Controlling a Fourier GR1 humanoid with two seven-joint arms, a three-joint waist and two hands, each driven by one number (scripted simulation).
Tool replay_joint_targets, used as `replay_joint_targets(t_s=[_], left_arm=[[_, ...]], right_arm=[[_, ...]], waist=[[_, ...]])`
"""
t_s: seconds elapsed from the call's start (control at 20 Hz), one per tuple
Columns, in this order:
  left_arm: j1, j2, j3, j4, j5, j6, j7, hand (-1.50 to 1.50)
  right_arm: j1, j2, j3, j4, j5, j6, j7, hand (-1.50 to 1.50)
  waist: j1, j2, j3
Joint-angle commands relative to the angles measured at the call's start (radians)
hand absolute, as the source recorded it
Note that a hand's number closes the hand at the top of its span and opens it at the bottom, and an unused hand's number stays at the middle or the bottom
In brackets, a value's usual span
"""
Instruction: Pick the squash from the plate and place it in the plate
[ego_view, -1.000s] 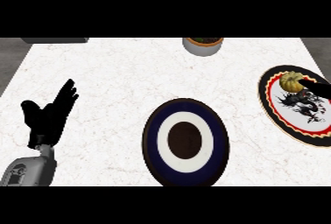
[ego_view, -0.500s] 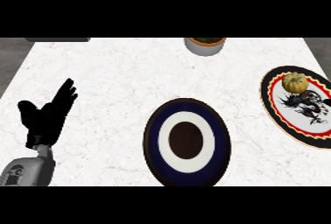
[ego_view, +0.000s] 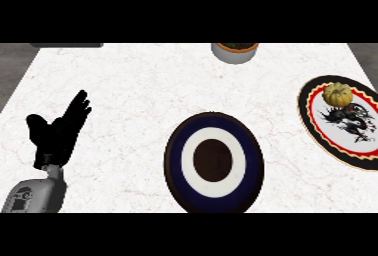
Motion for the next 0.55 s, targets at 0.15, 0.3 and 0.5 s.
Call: replay_joint_targets(t_s=[0.15, 0.3, 0.5], left_arm=[[0.035, -0.048, -0.029, -0.052, -0.033, 0.024, 0.004, 0.00], [-0.004, -0.039, -0.004, 0.035, -0.026, 0.009, -0.040, 0.00], [-0.003, -0.013, 0.022, -0.010, 0.003, -0.029, -0.001, 0.00]], right_arm=[[-0.035, -0.139, -0.018, 0.170, -0.036, 0.040, -0.026, -1.50], [0.034, -0.152, -0.034, 0.260, -0.018, 0.056, -0.152, -1.50], [0.094, -0.112, -0.015, 0.195, -0.035, 0.049, -0.143, -1.50]], waist=[[0.005, 0.001, 0.000], [0.002, 0.002, 0.000], [0.001, 0.000, 0.000]])
